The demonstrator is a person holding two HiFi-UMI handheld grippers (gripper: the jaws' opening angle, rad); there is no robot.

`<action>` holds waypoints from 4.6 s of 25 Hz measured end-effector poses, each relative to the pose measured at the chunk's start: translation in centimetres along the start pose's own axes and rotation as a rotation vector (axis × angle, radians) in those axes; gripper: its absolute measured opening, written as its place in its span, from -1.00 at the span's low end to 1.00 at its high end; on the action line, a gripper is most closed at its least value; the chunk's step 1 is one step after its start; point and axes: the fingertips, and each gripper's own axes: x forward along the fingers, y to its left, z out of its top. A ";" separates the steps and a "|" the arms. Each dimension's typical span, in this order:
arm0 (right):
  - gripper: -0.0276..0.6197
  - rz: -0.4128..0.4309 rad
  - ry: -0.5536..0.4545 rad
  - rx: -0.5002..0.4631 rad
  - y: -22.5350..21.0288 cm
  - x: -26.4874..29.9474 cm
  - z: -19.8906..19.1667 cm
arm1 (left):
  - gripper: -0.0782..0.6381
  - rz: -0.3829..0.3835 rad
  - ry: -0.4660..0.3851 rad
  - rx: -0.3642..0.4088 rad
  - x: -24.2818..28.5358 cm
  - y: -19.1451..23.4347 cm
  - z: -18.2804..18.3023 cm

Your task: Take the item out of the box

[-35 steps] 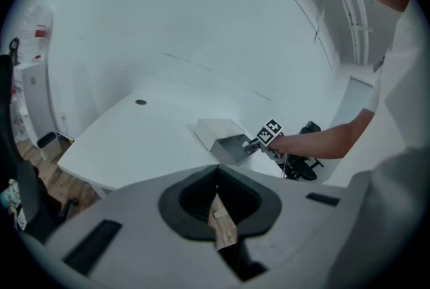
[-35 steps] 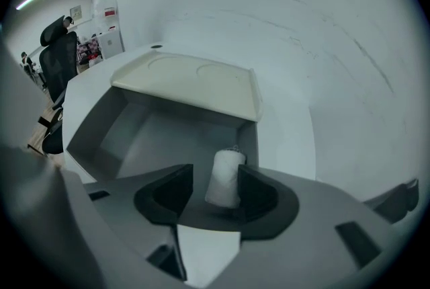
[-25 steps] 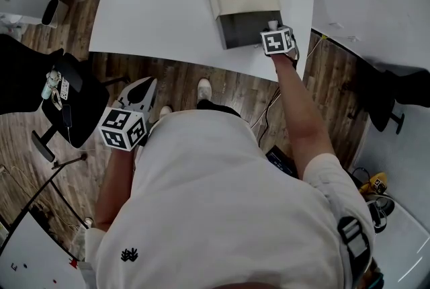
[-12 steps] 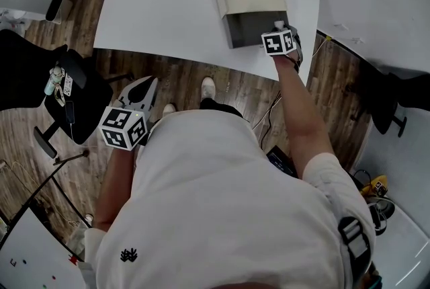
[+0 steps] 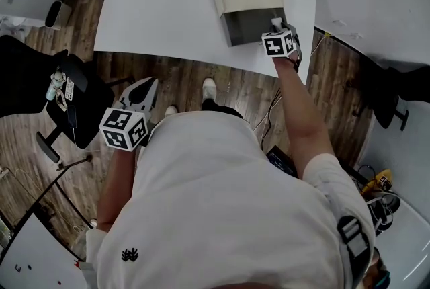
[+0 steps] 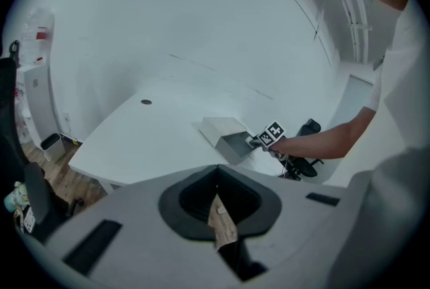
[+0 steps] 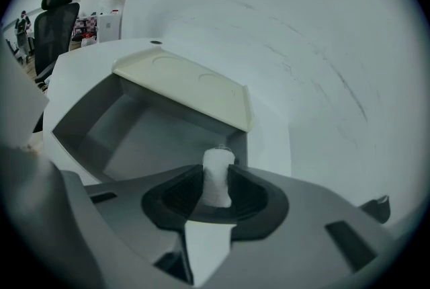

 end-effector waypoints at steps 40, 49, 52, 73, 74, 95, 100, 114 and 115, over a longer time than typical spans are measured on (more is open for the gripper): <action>-0.58 -0.012 -0.407 0.193 9.2 -25.4 2.9 | -0.76 -0.214 -0.009 0.118 -7.6 1.1 -4.1; -0.58 0.055 -0.468 0.276 13.4 -31.7 2.1 | -0.76 -0.267 -0.002 0.151 -9.1 0.7 -5.2; -0.58 0.070 -0.480 0.305 14.6 -33.5 1.5 | -0.76 -0.279 0.000 0.153 -9.6 0.7 -5.8; -0.59 0.100 -0.527 0.366 18.9 -38.9 -0.3 | -0.76 -0.331 -0.012 0.165 -11.3 0.0 -6.9; -0.59 0.099 -0.529 0.367 18.9 -39.1 -0.4 | -0.76 -0.332 -0.013 0.165 -11.4 -0.1 -6.9; -0.59 0.076 -0.549 0.380 18.3 -40.3 -0.6 | -0.76 -0.340 -0.004 0.164 -11.5 -0.4 -7.6; -0.60 0.074 -0.543 0.382 18.2 -40.1 -0.7 | -0.76 -0.336 0.003 0.159 -11.5 -0.3 -7.8; -0.60 0.075 -0.534 0.386 17.5 -39.4 -0.9 | -0.76 -0.320 0.014 0.154 -11.3 -0.2 -7.9; -0.60 0.076 -0.534 0.386 17.4 -39.3 -0.9 | -0.76 -0.318 0.015 0.155 -11.3 -0.2 -7.9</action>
